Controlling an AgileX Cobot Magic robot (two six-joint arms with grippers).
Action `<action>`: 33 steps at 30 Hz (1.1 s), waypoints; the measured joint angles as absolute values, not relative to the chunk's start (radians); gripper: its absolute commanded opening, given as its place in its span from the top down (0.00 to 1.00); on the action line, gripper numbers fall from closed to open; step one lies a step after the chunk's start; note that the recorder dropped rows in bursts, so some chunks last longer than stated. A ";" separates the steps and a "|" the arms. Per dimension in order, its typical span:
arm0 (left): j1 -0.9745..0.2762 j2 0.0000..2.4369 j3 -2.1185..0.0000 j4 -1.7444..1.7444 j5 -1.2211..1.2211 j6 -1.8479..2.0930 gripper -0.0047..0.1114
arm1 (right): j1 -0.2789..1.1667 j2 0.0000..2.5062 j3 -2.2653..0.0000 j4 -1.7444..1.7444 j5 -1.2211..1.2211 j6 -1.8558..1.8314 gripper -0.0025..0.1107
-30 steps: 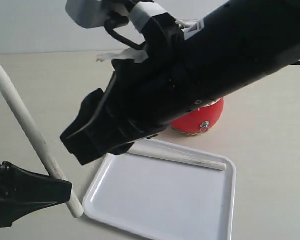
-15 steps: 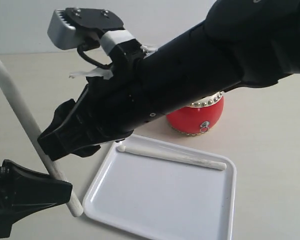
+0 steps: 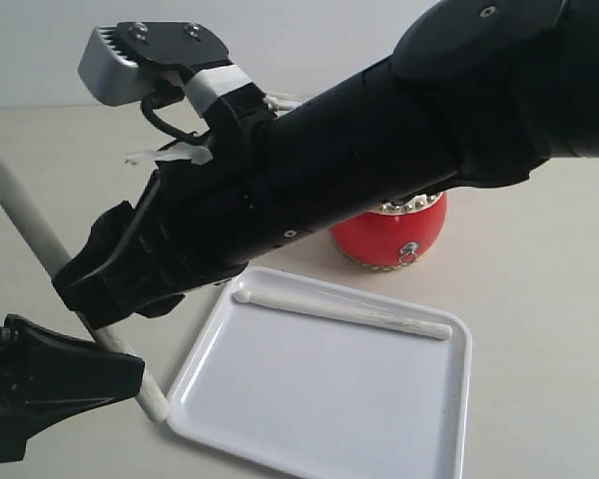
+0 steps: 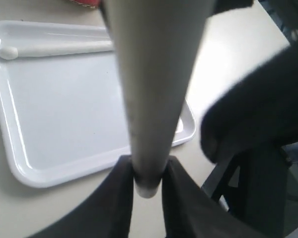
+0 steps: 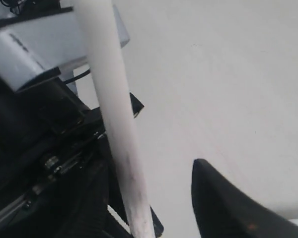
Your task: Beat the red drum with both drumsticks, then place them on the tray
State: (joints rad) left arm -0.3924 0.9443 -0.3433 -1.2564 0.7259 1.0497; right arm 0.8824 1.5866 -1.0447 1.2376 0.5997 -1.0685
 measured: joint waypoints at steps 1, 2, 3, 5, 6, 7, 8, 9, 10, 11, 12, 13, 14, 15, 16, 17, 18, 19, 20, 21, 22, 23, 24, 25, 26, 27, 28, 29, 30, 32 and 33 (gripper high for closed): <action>-0.392 0.944 -0.343 -1.264 0.722 1.017 0.96 | 0.882 1.585 -1.045 1.222 0.602 -1.060 0.54; -0.392 0.944 -0.343 -1.272 0.719 0.985 0.96 | 0.882 1.579 -1.045 1.194 0.599 -1.047 0.54; -0.392 0.944 -0.343 -1.288 0.715 0.945 0.96 | 0.882 1.567 -1.045 1.156 0.591 -1.017 0.55; -0.392 0.944 -0.343 -1.356 0.707 0.893 0.96 | 0.882 1.530 -1.043 1.053 0.563 -0.931 0.55; -0.392 0.944 -0.341 -1.407 0.701 0.882 0.96 | 0.882 1.500 -1.043 0.973 0.540 -0.863 0.55; -0.392 0.944 -0.340 -1.465 0.696 0.878 0.96 | 0.882 1.463 -1.043 0.876 0.514 -0.779 0.55; -0.392 0.944 -0.338 -1.581 0.689 0.876 0.96 | 0.882 1.385 -1.043 0.673 0.469 -0.573 0.55; -0.392 0.944 -0.338 -1.635 0.684 0.876 0.96 | 0.880 1.337 -1.043 0.551 0.454 -0.457 0.55; -0.392 0.944 -0.334 -1.693 0.657 0.842 0.96 | 0.865 1.243 -1.043 0.311 0.446 -0.222 0.55; -0.392 0.944 -0.330 -1.704 0.639 0.818 0.96 | 0.856 1.199 -1.043 0.202 0.452 -0.134 0.55; -0.397 0.944 -0.316 -1.720 0.591 0.756 0.96 | 0.839 1.124 -1.045 0.025 0.492 0.038 0.55; -0.402 0.944 -0.311 -1.723 0.562 0.729 0.96 | 0.834 1.100 -1.045 -0.027 0.517 0.084 0.55; -0.420 0.944 -0.306 -1.728 0.516 0.688 0.96 | 0.825 1.057 -1.045 -0.112 0.585 0.151 0.55; -0.429 0.944 -0.306 -1.729 0.502 0.678 0.96 | 0.823 1.046 -1.045 -0.130 0.609 0.166 0.55; -0.459 0.944 -0.306 -1.733 0.485 0.668 0.96 | 0.823 1.038 -1.043 -0.144 0.645 0.182 0.55; -0.491 0.944 -0.306 -1.733 0.482 0.699 0.96 | 0.823 1.044 -1.040 -0.099 0.654 0.168 0.55; -0.514 0.944 -0.306 -1.736 0.484 0.730 0.96 | 0.823 1.055 -1.037 -0.051 0.657 0.130 0.55; -0.541 0.944 -0.306 -1.736 0.497 0.814 0.96 | 0.823 1.089 -1.033 0.080 0.661 0.036 0.55; -0.552 0.944 -0.306 -1.736 0.519 0.886 0.96 | 0.823 1.120 -1.031 0.184 0.669 -0.057 0.55; -0.562 0.944 -0.306 -1.736 0.567 0.981 0.96 | 0.823 1.169 -1.031 0.321 0.682 -0.210 0.55; -0.564 0.944 -0.306 -1.736 0.610 1.038 0.96 | 0.823 1.206 -1.028 0.415 0.693 -0.296 0.55; -0.564 0.944 -0.306 -1.736 0.678 1.091 0.96 | 0.823 1.260 -1.029 0.539 0.711 -0.438 0.55; -0.564 0.944 -0.306 -1.736 0.707 1.111 0.96 | 0.823 1.282 -1.029 0.589 0.718 -0.493 0.55; -0.564 0.944 -0.306 -1.736 0.749 1.124 0.96 | 0.823 1.311 -1.029 0.657 0.725 -0.571 0.55; -0.564 0.944 -0.306 -1.736 0.774 1.131 0.96 | 0.823 1.329 -1.029 0.697 0.729 -0.618 0.55; -0.564 0.944 -0.306 -1.730 0.796 1.134 0.96 | 0.823 1.344 -1.029 0.736 0.735 -0.670 0.55; -0.564 0.944 -0.306 -1.716 0.824 1.141 0.96 | 0.823 1.364 -1.029 0.790 0.744 -0.717 0.55; -0.564 0.944 -0.306 -1.702 0.838 1.143 0.96 | 0.823 1.374 -1.029 0.824 0.751 -0.758 0.55; -0.564 0.944 -0.306 -1.684 0.851 1.145 0.96 | 0.823 1.385 -1.029 0.863 0.761 -0.791 0.55; -0.564 0.944 -0.306 -1.635 0.873 1.148 0.96 | 0.823 1.400 -1.029 0.925 0.782 -0.854 0.55; -0.564 0.944 -0.306 -1.616 0.881 1.148 0.96 | 0.823 1.403 -1.029 0.940 0.788 -0.870 0.55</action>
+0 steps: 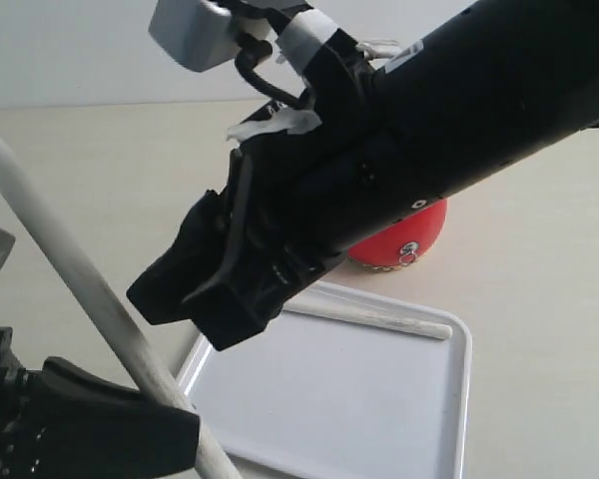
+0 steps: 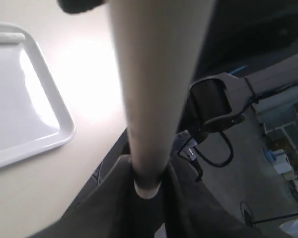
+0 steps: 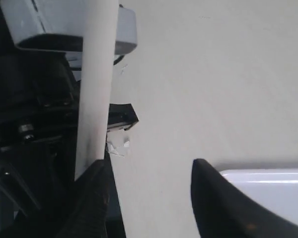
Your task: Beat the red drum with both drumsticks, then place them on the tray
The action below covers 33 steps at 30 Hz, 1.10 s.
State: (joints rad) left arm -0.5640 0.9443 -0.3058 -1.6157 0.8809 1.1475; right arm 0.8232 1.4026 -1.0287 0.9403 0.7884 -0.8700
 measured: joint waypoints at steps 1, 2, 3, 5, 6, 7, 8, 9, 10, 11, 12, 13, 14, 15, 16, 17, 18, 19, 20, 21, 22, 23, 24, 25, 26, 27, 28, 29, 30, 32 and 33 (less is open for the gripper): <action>-0.564 0.944 -0.306 -1.590 0.885 1.149 0.96 | 0.823 1.404 -1.029 0.955 0.794 -0.885 0.55; -0.564 0.944 -0.306 -1.574 0.885 1.149 0.96 | 0.823 1.406 -1.029 0.959 0.797 -0.893 0.55; -0.564 0.944 -0.306 -1.565 0.885 1.151 0.96 | 0.823 1.407 -1.029 0.959 0.799 -0.898 0.55; -0.564 0.944 -0.306 -1.555 0.885 1.155 0.96 | 0.823 1.407 -1.029 0.963 0.807 -0.907 0.55; -0.564 0.944 -0.306 -1.553 0.883 1.158 0.96 | 0.823 1.407 -1.029 0.963 0.811 -0.907 0.55; -0.564 0.944 -0.306 -1.553 0.875 1.160 0.96 | 0.823 1.407 -1.029 0.964 0.815 -0.909 0.55; -0.564 0.944 -0.306 -1.553 0.869 1.162 0.96 | 0.823 1.407 -1.029 0.966 0.815 -0.909 0.55; -0.564 0.944 -0.306 -1.551 0.858 1.162 0.96 | 0.823 1.407 -1.029 0.966 0.819 -0.909 0.55; -0.564 0.944 -0.306 -1.551 0.849 1.162 0.96 | 0.823 1.407 -1.029 0.968 0.827 -0.909 0.55; -0.564 0.944 -0.306 -1.551 0.842 1.162 0.96 | 0.823 1.407 -1.029 0.973 0.832 -0.909 0.55; -0.564 0.944 -0.306 -1.551 0.834 1.163 0.96 | 0.823 1.407 -1.029 0.976 0.841 -0.909 0.55; -0.564 0.944 -0.306 -1.551 0.830 1.163 0.96 | 0.823 1.407 -1.029 0.981 0.848 -0.909 0.55; -0.564 0.944 -0.306 -1.551 0.826 1.163 0.96 | 0.823 1.407 -1.029 0.983 0.851 -0.909 0.55; -0.564 0.944 -0.306 -1.551 0.823 1.164 0.96 | 0.823 1.407 -1.029 0.985 0.855 -0.909 0.55; -0.564 0.944 -0.306 -1.549 0.819 1.166 0.96 | 0.823 1.407 -1.029 0.991 0.857 -0.909 0.55; -0.564 0.944 -0.306 -1.549 0.816 1.168 0.96 | 0.823 1.410 -1.029 0.996 0.857 -0.911 0.55; -0.564 0.944 -0.306 -1.549 0.814 1.173 0.96 | 0.823 1.413 -1.029 1.009 0.859 -0.918 0.55; -0.564 0.944 -0.306 -1.549 0.812 1.180 0.96 | 0.823 1.419 -1.029 1.025 0.859 -0.925 0.55; -0.564 0.944 -0.306 -1.549 0.810 1.184 0.96 | 0.823 1.425 -1.029 1.048 0.860 -0.933 0.55; -0.564 0.944 -0.306 -1.549 0.809 1.190 0.96 | 0.823 1.434 -1.029 1.071 0.863 -0.941 0.55; -0.564 0.944 -0.306 -1.549 0.806 1.192 0.96 | 0.823 1.443 -1.029 1.093 0.866 -0.954 0.55; -0.564 0.944 -0.306 -1.549 0.806 1.193 0.96 | 0.823 1.452 -1.029 1.110 0.868 -0.963 0.55; -0.564 0.944 -0.306 -1.549 0.806 1.196 0.96 | 0.823 1.458 -1.029 1.121 0.870 -0.971 0.55; -0.564 0.944 -0.306 -1.547 0.806 1.196 0.96 | 0.825 1.464 -1.029 1.129 0.872 -0.977 0.55; -0.564 0.944 -0.306 -1.547 0.806 1.196 0.96 | 0.825 1.471 -1.029 1.133 0.874 -0.981 0.55; -0.564 0.944 -0.306 -1.547 0.806 1.196 0.96 | 0.825 1.476 -1.029 1.136 0.876 -0.984 0.55; -0.564 0.944 -0.306 -1.547 0.806 1.198 0.96 | 0.825 1.481 -1.029 1.137 0.879 -0.986 0.55; -0.564 0.944 -0.306 -1.547 0.806 1.204 0.96 | 0.825 1.486 -1.029 1.140 0.881 -0.986 0.55; -0.564 0.944 -0.306 -1.547 0.806 1.208 0.96 | 0.825 1.493 -1.029 1.142 0.883 -0.988 0.55; -0.564 0.944 -0.306 -1.547 0.806 1.215 0.96 | 0.825 1.502 -1.029 1.151 0.888 -0.992 0.55; -0.564 0.944 -0.306 -1.547 0.806 1.217 0.96 | 0.825 1.507 -1.029 1.154 0.893 -0.994 0.55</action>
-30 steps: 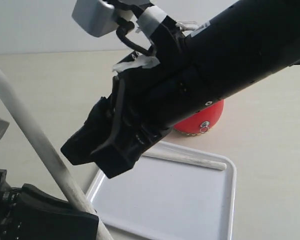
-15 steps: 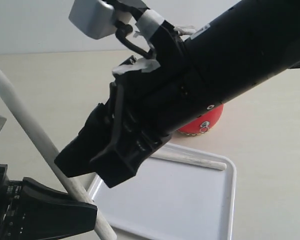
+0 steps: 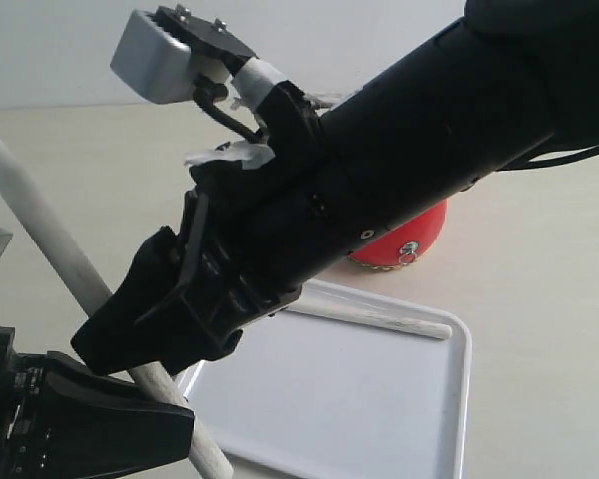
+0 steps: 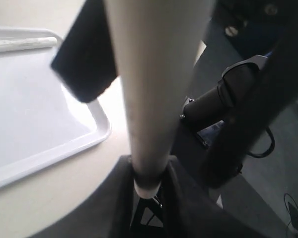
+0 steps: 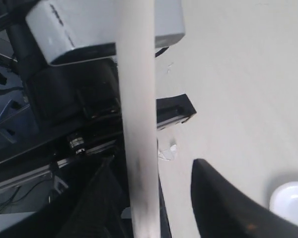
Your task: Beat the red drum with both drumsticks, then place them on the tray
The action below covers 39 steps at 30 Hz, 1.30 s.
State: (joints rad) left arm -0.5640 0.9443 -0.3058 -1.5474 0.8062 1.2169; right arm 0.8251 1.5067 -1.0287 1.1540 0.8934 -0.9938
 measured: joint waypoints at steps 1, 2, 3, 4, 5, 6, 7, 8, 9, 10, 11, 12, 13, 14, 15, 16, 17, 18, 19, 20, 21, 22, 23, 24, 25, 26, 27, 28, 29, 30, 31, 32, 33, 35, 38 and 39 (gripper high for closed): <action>-0.564 0.944 -0.306 -1.547 0.806 1.217 0.96 | 0.825 1.510 -1.029 1.160 0.901 -1.002 0.55; -0.564 0.944 -0.306 -1.547 0.806 1.219 0.96 | 0.825 1.514 -1.029 1.163 0.911 -1.010 0.55; -0.564 0.944 -0.306 -1.547 0.806 1.221 0.96 | 0.825 1.514 -1.029 1.170 0.916 -1.014 0.55; -0.564 0.944 -0.306 -1.547 0.806 1.223 0.96 | 0.825 1.514 -1.029 1.179 0.923 -1.022 0.55; -0.564 0.944 -0.306 -1.547 0.806 1.226 0.96 | 0.825 1.514 -1.029 1.187 0.927 -1.030 0.55; -0.564 0.944 -0.306 -1.547 0.806 1.225 0.96 | 0.825 1.514 -1.029 1.195 0.933 -1.033 0.55; -0.564 0.944 -0.306 -1.547 0.806 1.230 0.96 | 0.825 1.514 -1.029 1.202 0.934 -1.037 0.55; -0.564 0.944 -0.306 -1.547 0.806 1.230 0.96 | 0.825 1.514 -1.029 1.205 0.934 -1.037 0.55; -0.564 0.944 -0.306 -1.547 0.806 1.230 0.96 | 0.825 1.514 -1.029 1.207 0.934 -1.039 0.55; -0.564 0.944 -0.306 -1.547 0.806 1.232 0.96 | 0.825 1.514 -1.029 1.209 0.934 -1.039 0.55; -0.564 0.944 -0.306 -1.547 0.806 1.232 0.96 | 0.825 1.514 -1.029 1.209 0.935 -1.039 0.55; -0.564 0.944 -0.306 -1.547 0.806 1.234 0.96 | 0.825 1.514 -1.029 1.209 0.936 -1.040 0.55; -0.564 0.944 -0.306 -1.550 0.806 1.234 0.96 | 0.825 1.514 -1.029 1.209 0.936 -1.040 0.56; -0.564 0.944 -0.306 -1.553 0.806 1.234 0.96 | 0.825 1.514 -1.029 1.209 0.936 -1.040 0.57; -0.564 0.944 -0.306 -1.556 0.806 1.234 0.96 | 0.825 1.514 -1.029 1.211 0.936 -1.041 0.58; -0.564 0.944 -0.306 -1.558 0.806 1.234 0.96 | 0.825 1.514 -1.029 1.212 0.936 -1.041 0.60; -0.564 0.944 -0.306 -1.560 0.806 1.234 0.96 | 0.825 1.514 -1.029 1.215 0.940 -1.043 0.62; -0.564 0.944 -0.306 -1.561 0.806 1.234 0.96 | 0.825 1.514 -1.029 1.217 0.942 -1.043 0.64; -0.564 0.944 -0.306 -1.562 0.806 1.237 0.96 | 0.825 1.514 -1.029 1.217 0.942 -1.043 0.67; -0.564 0.944 -0.306 -1.562 0.806 1.237 0.96 | 0.825 1.514 -1.029 1.217 0.942 -1.043 0.69; -0.564 0.944 -0.306 -1.562 0.806 1.238 0.96 | 0.825 1.514 -1.029 1.217 0.942 -1.043 0.71; -0.564 0.944 -0.306 -1.562 0.806 1.239 0.96 | 0.825 1.514 -1.029 1.217 0.940 -1.043 0.74; -0.564 0.944 -0.306 -1.562 0.808 1.241 0.96 | 0.825 1.514 -1.029 1.217 0.939 -1.043 0.76; -0.564 0.944 -0.306 -1.562 0.811 1.243 0.96 | 0.825 1.514 -1.029 1.215 0.937 -1.043 0.78; -0.564 0.944 -0.306 -1.563 0.813 1.244 0.96 | 0.825 1.516 -1.029 1.213 0.935 -1.043 0.80; -0.564 0.944 -0.306 -1.563 0.818 1.245 0.96 | 0.825 1.516 -1.029 1.211 0.935 -1.043 0.82; -0.564 0.944 -0.306 -1.563 0.820 1.245 0.96 | 0.825 1.516 -1.029 1.209 0.933 -1.043 0.84; -0.564 0.944 -0.306 -1.563 0.822 1.245 0.96 | 0.825 1.516 -1.029 1.206 0.933 -1.046 0.86; -0.564 0.944 -0.306 -1.565 0.825 1.243 0.96 | 0.825 1.516 -1.029 1.205 0.933 -1.052 0.88; -0.564 0.944 -0.306 -1.565 0.826 1.243 0.96 | 0.825 1.516 -1.029 1.203 0.933 -1.055 0.90; -0.564 0.944 -0.306 -1.565 0.826 1.243 0.96 | 0.825 1.516 -1.029 1.203 0.935 -1.055 0.92; -0.564 0.944 -0.306 -1.565 0.827 1.243 0.96 | 0.825 1.516 -1.029 1.203 0.937 -1.062 0.95; -0.564 0.944 -0.306 -1.565 0.827 1.243 0.96 | 0.825 1.516 -1.029 1.203 0.937 -1.069 0.97; -0.564 0.944 -0.306 -1.565 0.827 1.243 0.96 | 0.825 1.516 -1.029 1.203 0.937 -1.085 0.98; -0.564 0.944 -0.306 -1.565 0.827 1.243 0.96 | 0.825 1.516 -1.029 1.203 0.937 -1.092 0.98; -0.564 0.944 -0.306 -1.565 0.827 1.243 0.96 | 0.825 1.516 -1.029 1.205 0.937 -1.094 0.98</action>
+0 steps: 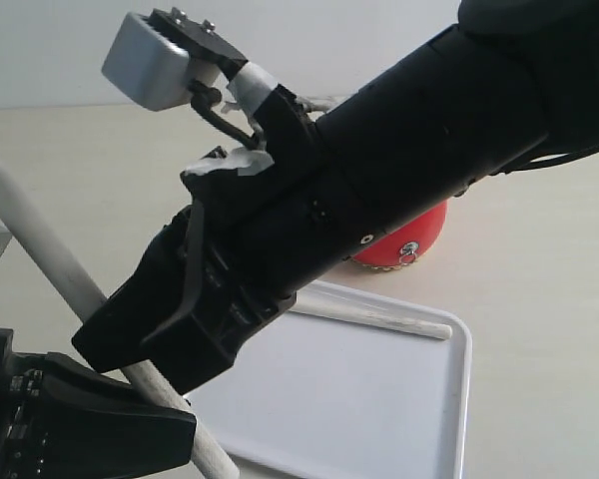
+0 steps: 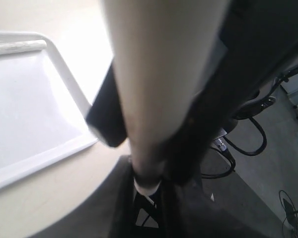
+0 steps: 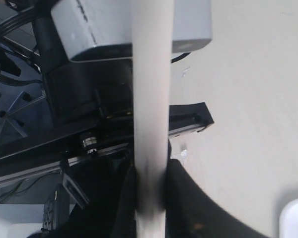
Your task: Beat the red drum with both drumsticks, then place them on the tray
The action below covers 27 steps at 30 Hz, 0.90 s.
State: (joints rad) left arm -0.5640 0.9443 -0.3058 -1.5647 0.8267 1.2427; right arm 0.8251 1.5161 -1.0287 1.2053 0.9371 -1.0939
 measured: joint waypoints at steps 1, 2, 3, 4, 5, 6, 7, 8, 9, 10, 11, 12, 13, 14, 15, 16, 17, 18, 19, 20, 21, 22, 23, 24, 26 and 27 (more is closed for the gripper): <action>-0.564 0.944 -0.306 -1.565 0.827 1.243 0.96 | 0.825 1.516 -1.029 1.205 0.937 -1.096 0.98; -0.564 0.944 -0.306 -1.565 0.827 1.243 0.95 | 0.825 1.516 -1.029 1.205 0.937 -1.096 0.98; -0.564 0.944 -0.306 -1.565 0.827 1.243 0.93 | 0.825 1.516 -1.029 1.205 0.937 -1.096 0.98; -0.564 0.944 -0.306 -1.565 0.827 1.243 0.90 | 0.825 1.516 -1.029 1.207 0.937 -1.103 0.98; -0.564 0.944 -0.306 -1.565 0.827 1.245 0.86 | 0.825 1.516 -1.029 1.207 0.939 -1.105 0.98; -0.564 0.944 -0.306 -1.565 0.827 1.245 0.80 | 0.825 1.516 -1.029 1.207 0.939 -1.108 0.98; -0.564 0.944 -0.306 -1.565 0.827 1.245 0.74 | 0.825 1.516 -1.029 1.207 0.939 -1.110 0.98; -0.564 0.944 -0.306 -1.565 0.827 1.245 0.68 | 0.825 1.516 -1.029 1.207 0.939 -1.110 0.98; -0.564 0.944 -0.306 -1.565 0.827 1.245 0.63 | 0.825 1.516 -1.029 1.209 0.942 -1.112 0.98; -0.564 0.944 -0.306 -1.565 0.827 1.245 0.58 | 0.825 1.516 -1.029 1.214 0.945 -1.112 0.98; -0.564 0.944 -0.306 -1.565 0.824 1.245 0.55 | 0.825 1.516 -1.029 1.220 0.950 -1.114 0.98; -0.564 0.944 -0.306 -1.565 0.822 1.245 0.53 | 0.825 1.516 -1.029 1.222 0.952 -1.114 0.98; -0.564 0.944 -0.306 -1.565 0.822 1.245 0.51 | 0.825 1.516 -1.029 1.227 0.952 -1.114 0.98; -0.564 0.944 -0.306 -1.565 0.821 1.245 0.51 | 0.825 1.516 -1.029 1.227 0.949 -1.114 0.98; -0.564 0.944 -0.306 -1.565 0.820 1.245 0.50 | 0.825 1.516 -1.029 1.229 0.943 -1.114 0.98; -0.564 0.944 -0.306 -1.567 0.817 1.245 0.51 | 0.825 1.516 -1.029 1.229 0.938 -1.114 0.98; -0.564 0.944 -0.306 -1.568 0.818 1.245 0.51 | 0.825 1.516 -1.029 1.229 0.931 -1.114 0.98; -0.564 0.944 -0.306 -1.568 0.817 1.245 0.51 | 0.825 1.516 -1.029 1.231 0.924 -1.114 0.98; -0.564 0.944 -0.308 -1.568 0.817 1.245 0.51 | 0.825 1.516 -1.029 1.231 0.921 -1.114 0.98; -0.564 0.944 -0.313 -1.568 0.817 1.245 0.51 | 0.825 1.516 -1.029 1.231 0.920 -1.114 0.98; -0.564 0.944 -0.323 -1.568 0.817 1.245 0.51 | 0.825 1.516 -1.029 1.231 0.920 -1.114 0.98; -0.564 0.944 -0.330 -1.568 0.817 1.245 0.51 | 0.825 1.516 -1.029 1.231 0.919 -1.114 0.98; -0.564 0.944 -0.337 -1.568 0.817 1.245 0.51 | 0.825 1.516 -1.029 1.231 0.917 -1.112 0.98; -0.564 0.944 -0.345 -1.566 0.815 1.245 0.51 | 0.825 1.516 -1.029 1.231 0.915 -1.112 0.98; -0.564 0.944 -0.355 -1.555 0.809 1.245 0.51 | 0.825 1.516 -1.029 1.231 0.910 -1.112 0.98; -0.564 0.944 -0.357 -1.552 0.802 1.245 0.51 | 0.825 1.516 -1.029 1.231 0.908 -1.110 0.98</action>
